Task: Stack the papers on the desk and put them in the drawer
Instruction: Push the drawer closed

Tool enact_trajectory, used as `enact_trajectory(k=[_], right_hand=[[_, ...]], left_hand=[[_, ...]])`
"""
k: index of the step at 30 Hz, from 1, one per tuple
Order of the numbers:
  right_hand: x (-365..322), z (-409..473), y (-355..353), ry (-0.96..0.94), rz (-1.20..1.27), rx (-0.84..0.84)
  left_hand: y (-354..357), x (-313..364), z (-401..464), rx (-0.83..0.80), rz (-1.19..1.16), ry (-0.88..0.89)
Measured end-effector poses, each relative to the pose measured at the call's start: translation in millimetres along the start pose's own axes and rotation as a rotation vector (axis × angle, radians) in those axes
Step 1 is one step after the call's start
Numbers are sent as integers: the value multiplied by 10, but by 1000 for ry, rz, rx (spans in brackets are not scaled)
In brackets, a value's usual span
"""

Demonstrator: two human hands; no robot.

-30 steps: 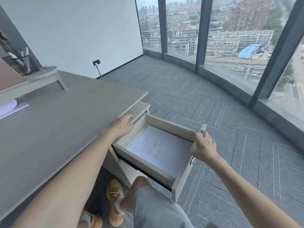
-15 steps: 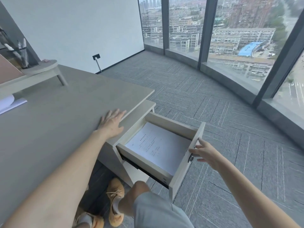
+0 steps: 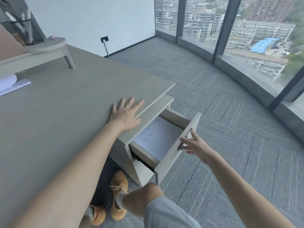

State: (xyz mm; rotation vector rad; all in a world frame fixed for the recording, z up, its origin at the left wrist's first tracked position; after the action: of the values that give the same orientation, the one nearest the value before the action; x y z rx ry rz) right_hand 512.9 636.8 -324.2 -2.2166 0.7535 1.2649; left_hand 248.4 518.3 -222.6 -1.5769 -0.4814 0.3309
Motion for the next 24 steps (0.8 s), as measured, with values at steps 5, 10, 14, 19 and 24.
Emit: enact_trajectory(k=[5,10,14,19,24], right_hand=[[-94,252,186,-6,-27,-53],[-172,417,335,-41,-91,-113],[-215,531,482,-71,-84,-87],[-272,683,618,-86,-97,-43],[-321,802,723,-119,-130,-30]], left_hand=[[14,-12,3,13,-22,7],[14,-18,2,22,-29,13],[4,-17,-1,24,-32,11],[0,-16,-4,36,-33,14],[5,-10,-10,37,-40,11]])
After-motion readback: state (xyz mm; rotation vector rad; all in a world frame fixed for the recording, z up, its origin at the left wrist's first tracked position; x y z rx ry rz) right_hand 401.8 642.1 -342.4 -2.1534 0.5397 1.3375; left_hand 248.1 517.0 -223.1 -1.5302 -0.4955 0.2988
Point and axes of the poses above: each hand's wrist, its own z-axis towards the middle knuckle, its own y-axis out of the palm, x = y × z, the point moved 3 cm from there along z, towards the middle knuckle, and after that the axes turned 5 degrees about -z, right-handed, at the moved point
